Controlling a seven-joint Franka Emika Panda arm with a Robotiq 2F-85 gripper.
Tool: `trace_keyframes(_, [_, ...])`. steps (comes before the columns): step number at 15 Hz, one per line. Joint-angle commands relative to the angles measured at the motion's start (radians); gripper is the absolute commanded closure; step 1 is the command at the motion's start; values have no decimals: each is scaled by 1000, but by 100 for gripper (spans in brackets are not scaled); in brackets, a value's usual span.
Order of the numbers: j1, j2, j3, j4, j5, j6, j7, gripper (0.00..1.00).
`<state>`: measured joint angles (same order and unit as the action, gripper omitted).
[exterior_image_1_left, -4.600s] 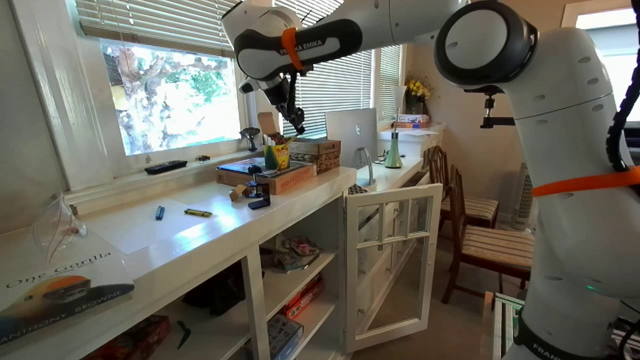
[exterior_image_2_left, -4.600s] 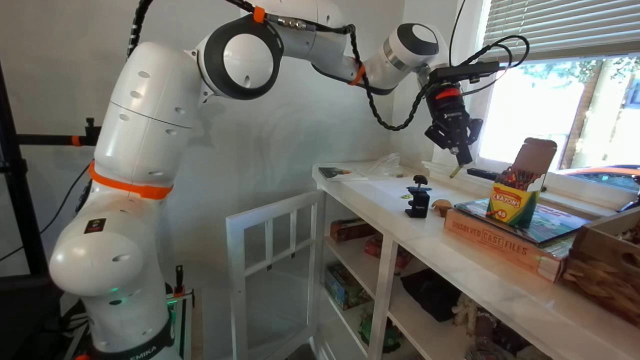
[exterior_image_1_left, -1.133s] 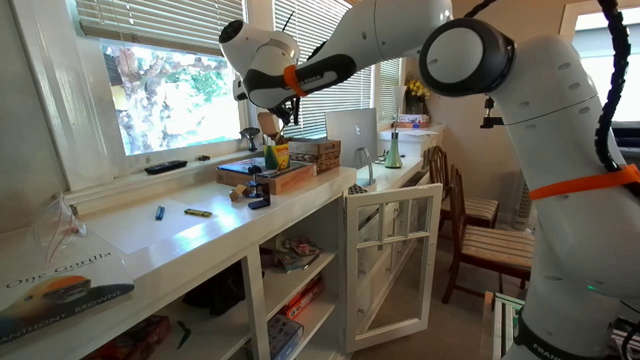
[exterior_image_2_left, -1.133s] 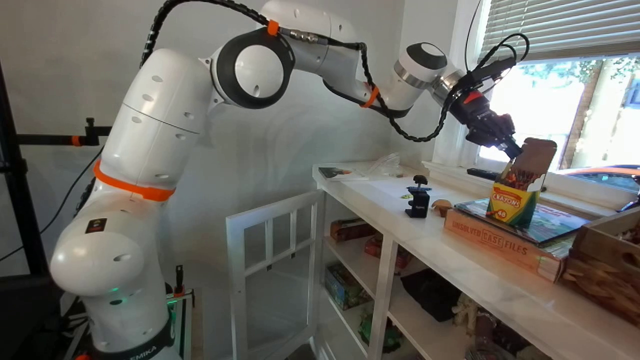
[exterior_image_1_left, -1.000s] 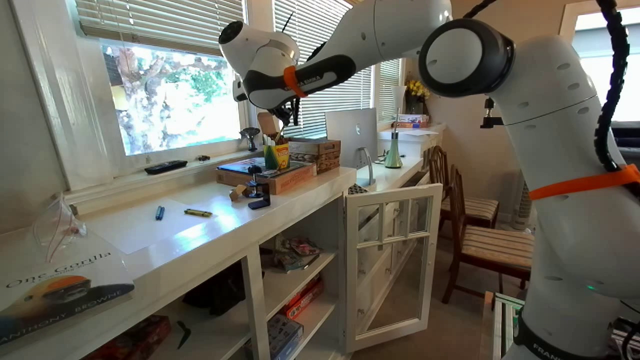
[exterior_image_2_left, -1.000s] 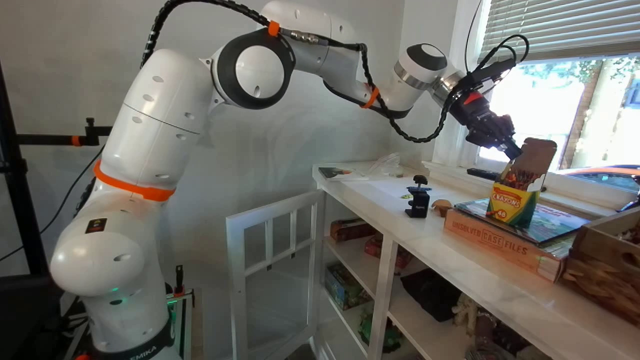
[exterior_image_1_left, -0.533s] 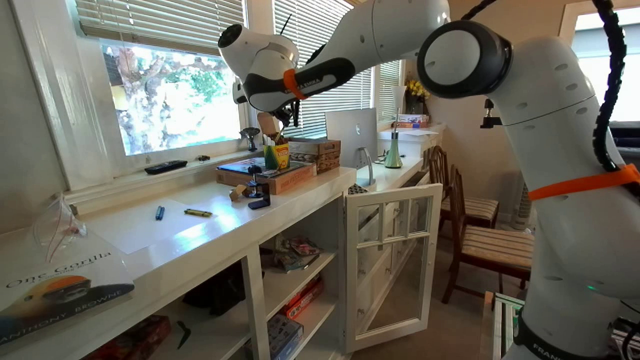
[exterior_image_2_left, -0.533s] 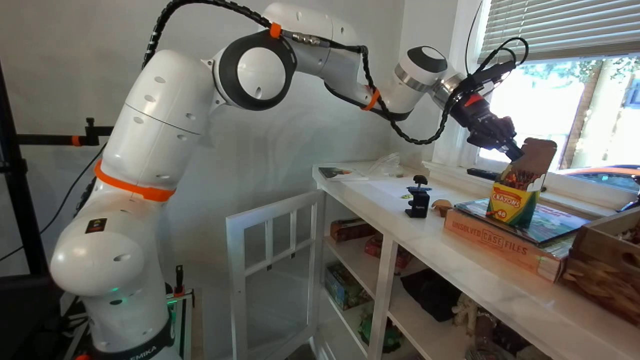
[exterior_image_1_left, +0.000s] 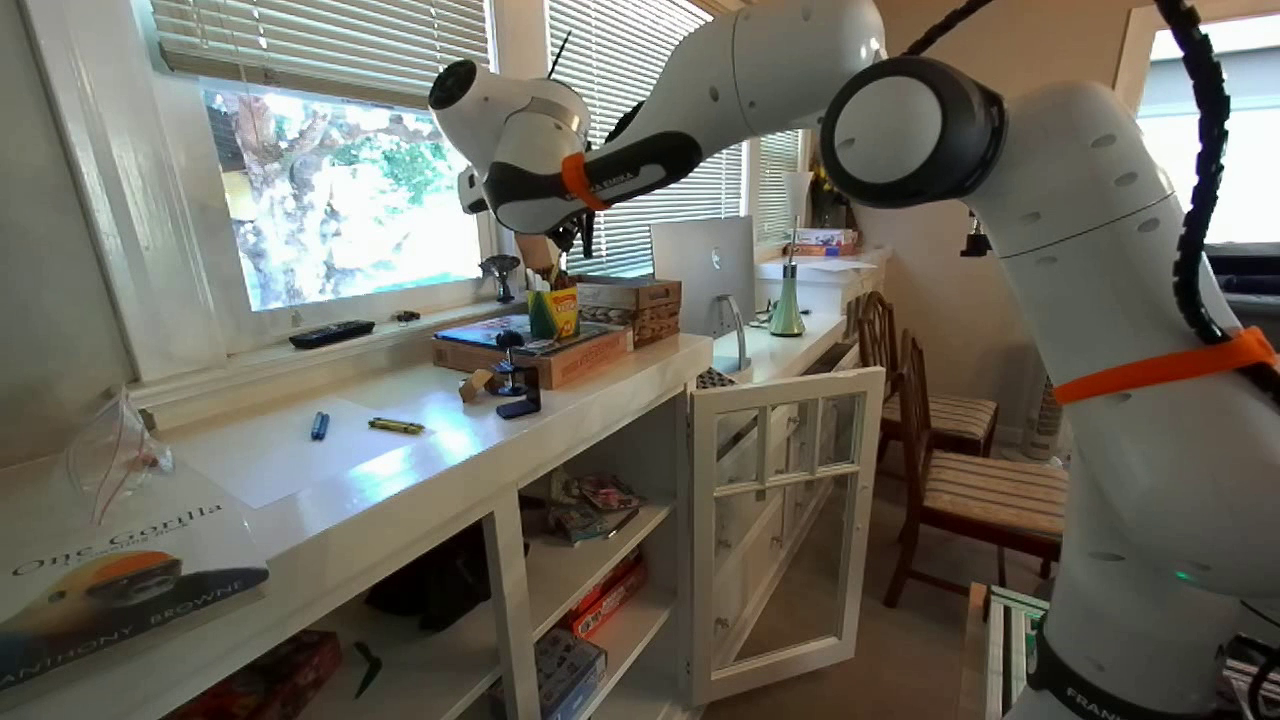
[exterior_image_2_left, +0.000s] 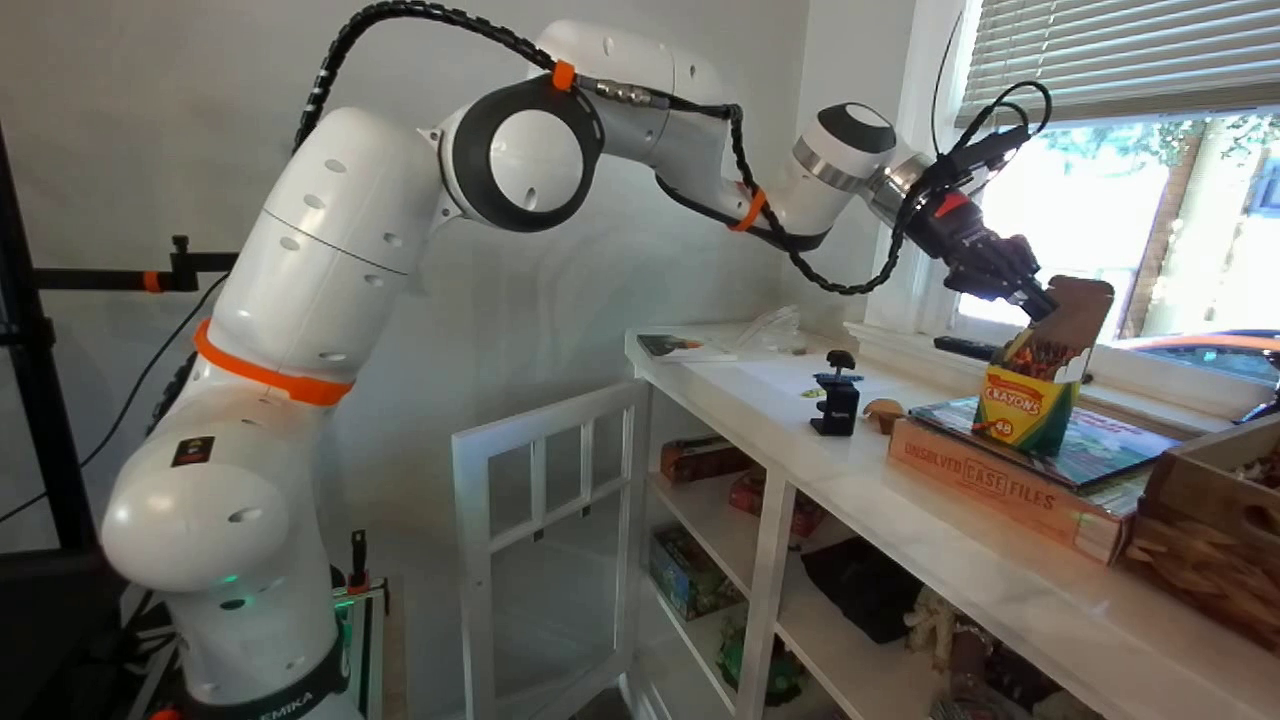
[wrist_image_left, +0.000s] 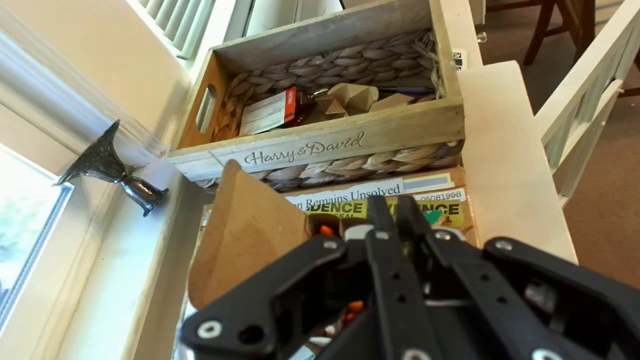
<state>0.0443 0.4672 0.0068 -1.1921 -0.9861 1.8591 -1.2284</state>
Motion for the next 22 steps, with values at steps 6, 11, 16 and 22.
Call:
trace_keyframes(6, [25, 52, -9, 63, -32, 34, -26, 98])
trace_keyframes(11, [35, 66, -12, 63, -50, 49, -37, 98])
trace_keyframes(16, [36, 69, -9, 53, -55, 56, -46, 98])
trace_keyframes(22, [40, 69, -3, 54, -37, 43, -42, 98])
